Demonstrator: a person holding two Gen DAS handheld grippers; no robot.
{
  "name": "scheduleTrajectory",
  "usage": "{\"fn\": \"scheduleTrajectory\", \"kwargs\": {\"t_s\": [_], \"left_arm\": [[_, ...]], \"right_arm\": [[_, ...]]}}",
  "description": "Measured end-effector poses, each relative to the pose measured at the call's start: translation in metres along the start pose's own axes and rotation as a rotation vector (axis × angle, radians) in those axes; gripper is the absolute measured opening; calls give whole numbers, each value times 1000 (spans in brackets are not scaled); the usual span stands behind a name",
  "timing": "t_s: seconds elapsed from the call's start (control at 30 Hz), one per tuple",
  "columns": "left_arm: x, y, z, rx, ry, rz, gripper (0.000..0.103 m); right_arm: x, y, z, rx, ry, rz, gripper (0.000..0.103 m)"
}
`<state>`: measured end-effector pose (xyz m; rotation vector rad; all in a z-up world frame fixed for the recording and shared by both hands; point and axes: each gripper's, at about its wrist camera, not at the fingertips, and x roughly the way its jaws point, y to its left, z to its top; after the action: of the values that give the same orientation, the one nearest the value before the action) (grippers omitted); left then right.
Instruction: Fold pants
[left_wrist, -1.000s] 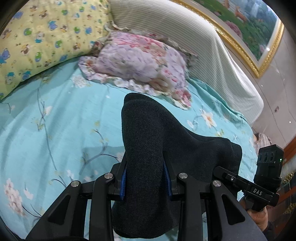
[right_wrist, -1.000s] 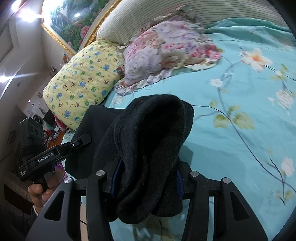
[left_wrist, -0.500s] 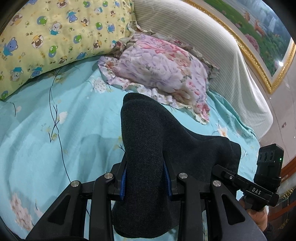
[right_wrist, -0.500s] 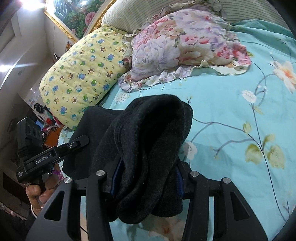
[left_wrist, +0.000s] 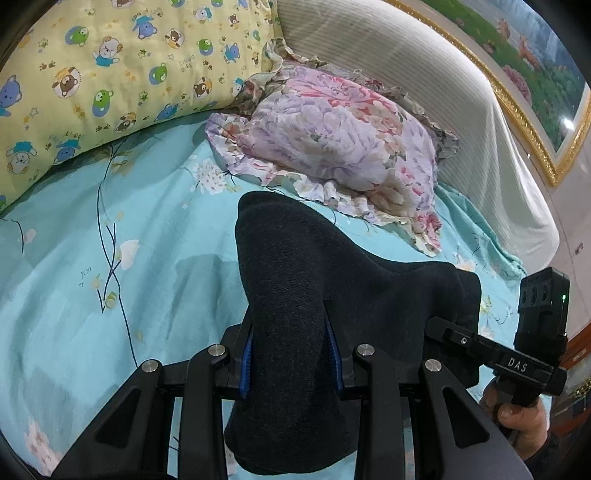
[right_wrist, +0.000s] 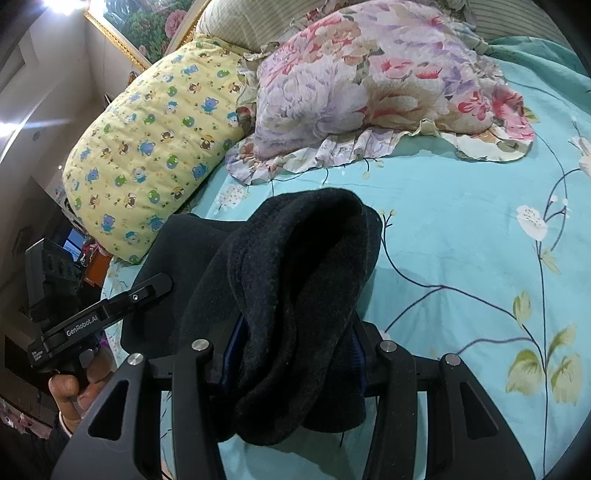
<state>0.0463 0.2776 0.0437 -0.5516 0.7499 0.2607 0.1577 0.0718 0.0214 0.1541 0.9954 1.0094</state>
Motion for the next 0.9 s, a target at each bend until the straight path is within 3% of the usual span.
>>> {"fn": "scheduleTrajectory", "kwargs": {"t_s": [0.27, 0.57, 0.9], "left_arm": [[15, 9, -4, -15, 26, 11, 34], [19, 18, -8, -36, 34, 26, 57], [14, 18, -14, -34, 37, 41, 68]], "right_arm": [[12, -9, 1, 6, 16, 5, 52], [16, -23, -4, 38, 16, 13, 64], [6, -24, -9, 47, 0, -22, 72]]}}
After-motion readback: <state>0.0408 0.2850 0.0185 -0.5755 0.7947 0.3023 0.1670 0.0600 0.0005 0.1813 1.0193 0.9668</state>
